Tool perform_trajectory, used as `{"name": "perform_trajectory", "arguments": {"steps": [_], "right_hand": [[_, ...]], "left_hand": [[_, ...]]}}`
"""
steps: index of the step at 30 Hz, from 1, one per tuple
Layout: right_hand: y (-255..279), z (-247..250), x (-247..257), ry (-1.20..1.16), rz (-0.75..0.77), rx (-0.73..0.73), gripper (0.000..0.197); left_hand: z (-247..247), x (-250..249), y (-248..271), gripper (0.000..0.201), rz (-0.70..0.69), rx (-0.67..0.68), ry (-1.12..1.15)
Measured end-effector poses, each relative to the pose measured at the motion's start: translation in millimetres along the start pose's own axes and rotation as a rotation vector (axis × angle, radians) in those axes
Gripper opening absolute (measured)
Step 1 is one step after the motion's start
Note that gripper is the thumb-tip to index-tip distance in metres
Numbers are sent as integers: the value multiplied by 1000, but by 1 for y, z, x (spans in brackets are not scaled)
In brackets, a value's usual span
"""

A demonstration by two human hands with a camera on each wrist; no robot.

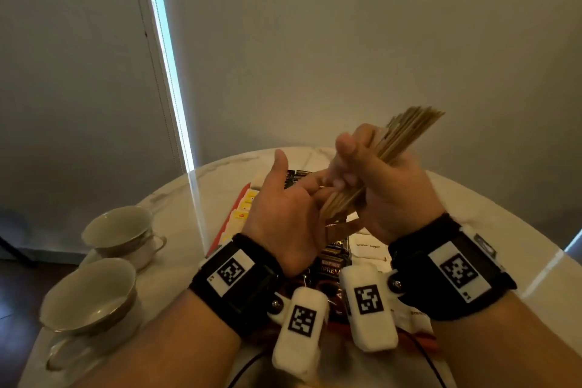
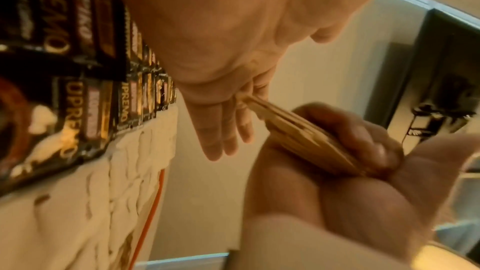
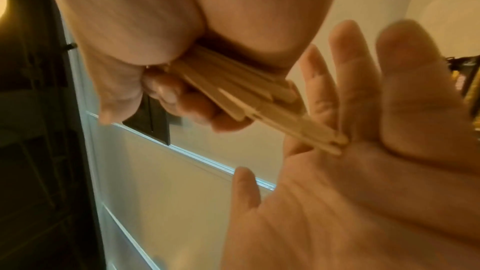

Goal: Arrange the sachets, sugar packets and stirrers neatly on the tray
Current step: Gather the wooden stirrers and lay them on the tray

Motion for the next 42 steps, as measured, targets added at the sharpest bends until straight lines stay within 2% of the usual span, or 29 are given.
{"name": "perform_trajectory", "arguments": {"steps": [3,6,10,13,16,17,18,19,20,23,25,27,28,30,32,36,39,42], "right_hand": [[0,-3,-24,102,-94,22,36],[3,-4,-32,124,-138,-6,35],[7,-3,-34,124,-213,-5,31],[12,-13,-40,322,-332,167,16],[28,-35,-56,566,-464,407,7],[31,-42,-60,610,-478,447,12],[33,-46,-63,625,-487,456,17],[33,-47,-63,620,-495,439,20],[31,-45,-64,600,-507,413,24],[27,-29,-64,437,-582,289,40],[22,-15,-64,214,-619,100,49],[19,-3,-67,-27,-624,-123,53],[20,-3,-69,-96,-635,-181,57],[24,-10,-74,-103,-676,-178,61],[26,-10,-74,-38,-661,-207,56],[20,-3,-61,-34,-503,-259,40],[18,1,-57,-63,-473,-291,24],[18,13,-53,-117,-466,-356,21]], "left_hand": [[-1,4,1,96,6,17,87],[1,3,2,88,-52,-26,81],[-4,-9,8,83,-122,-28,-144],[-12,-31,13,76,-244,25,-371],[-18,-44,20,87,-273,91,-545],[-19,-45,22,80,-267,102,-627],[-18,-46,24,62,-270,93,-696],[-18,-48,24,45,-282,73,-736],[-15,-50,25,38,-293,46,-735],[-5,-65,25,46,-378,-44,-465],[4,-83,27,36,-500,-114,-298],[4,-94,32,33,-591,-165,-268],[2,-95,33,34,-615,-177,-291],[-3,-89,34,37,-625,-180,-342],[-7,-85,35,37,-624,-163,-383],[-18,-92,43,29,-657,-168,-608],[-24,-88,45,28,-637,-199,-572],[-29,-97,50,32,-747,-204,-710]]}}
Point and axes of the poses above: each hand's wrist, its own y-axis away from the middle knuckle, its own z-axis out of the back of the hand, x = y × z, the point moved 10 cm from there along -y, towards the middle knuckle, and after that the axes turned 6 degrees about -z, right-handed, at the moved point
